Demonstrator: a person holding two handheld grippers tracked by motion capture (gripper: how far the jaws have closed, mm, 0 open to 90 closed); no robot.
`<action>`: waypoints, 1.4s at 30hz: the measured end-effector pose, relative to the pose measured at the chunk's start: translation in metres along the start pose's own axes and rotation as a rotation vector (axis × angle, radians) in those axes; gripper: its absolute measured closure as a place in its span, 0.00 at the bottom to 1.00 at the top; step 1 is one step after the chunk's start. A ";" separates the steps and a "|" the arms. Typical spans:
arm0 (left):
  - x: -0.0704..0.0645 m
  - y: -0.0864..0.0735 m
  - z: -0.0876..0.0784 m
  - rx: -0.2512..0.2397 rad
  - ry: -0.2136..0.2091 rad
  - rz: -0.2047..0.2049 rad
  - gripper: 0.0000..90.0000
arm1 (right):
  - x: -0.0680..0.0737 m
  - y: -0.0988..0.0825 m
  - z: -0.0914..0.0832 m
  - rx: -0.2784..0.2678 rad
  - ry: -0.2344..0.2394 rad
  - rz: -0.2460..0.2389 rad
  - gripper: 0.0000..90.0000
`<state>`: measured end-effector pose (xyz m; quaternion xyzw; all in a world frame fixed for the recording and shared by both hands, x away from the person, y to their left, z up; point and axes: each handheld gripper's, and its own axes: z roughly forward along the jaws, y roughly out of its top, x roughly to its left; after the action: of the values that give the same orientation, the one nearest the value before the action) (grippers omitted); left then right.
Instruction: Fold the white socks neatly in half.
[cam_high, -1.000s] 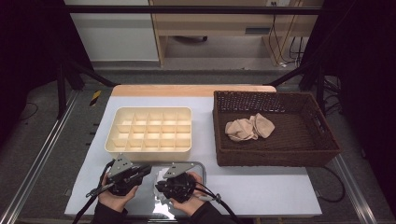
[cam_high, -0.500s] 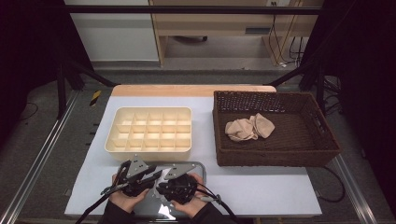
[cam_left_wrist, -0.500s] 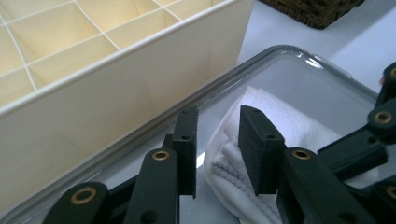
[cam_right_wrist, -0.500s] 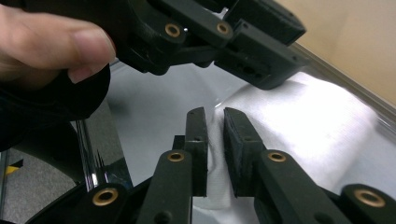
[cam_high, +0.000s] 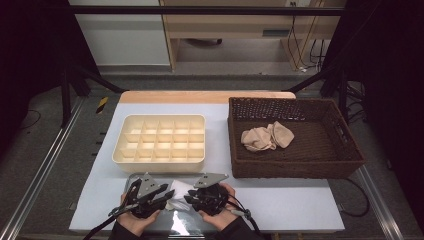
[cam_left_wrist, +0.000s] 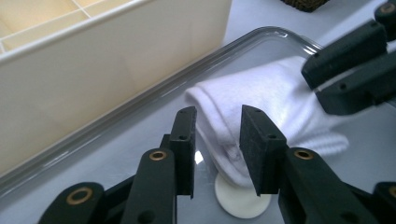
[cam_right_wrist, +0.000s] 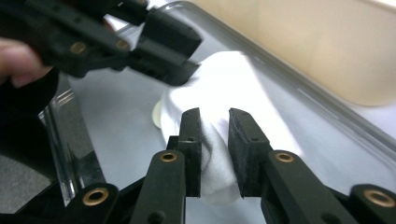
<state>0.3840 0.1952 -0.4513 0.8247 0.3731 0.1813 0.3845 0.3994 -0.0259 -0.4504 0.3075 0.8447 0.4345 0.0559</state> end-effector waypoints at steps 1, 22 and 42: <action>-0.001 -0.001 0.000 0.000 -0.002 -0.003 0.72 | -0.001 0.000 -0.001 -0.006 -0.007 0.007 0.83; 0.004 0.007 -0.007 -0.065 0.015 -0.111 0.53 | -0.008 -0.003 -0.016 -0.076 -0.028 0.080 0.94; -0.007 0.000 0.009 0.033 -0.031 -0.103 0.45 | -0.008 -0.016 -0.008 -0.015 -0.017 0.098 0.98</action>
<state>0.3847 0.1851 -0.4575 0.8132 0.4119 0.1421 0.3857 0.3950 -0.0425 -0.4596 0.3519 0.8249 0.4402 0.0439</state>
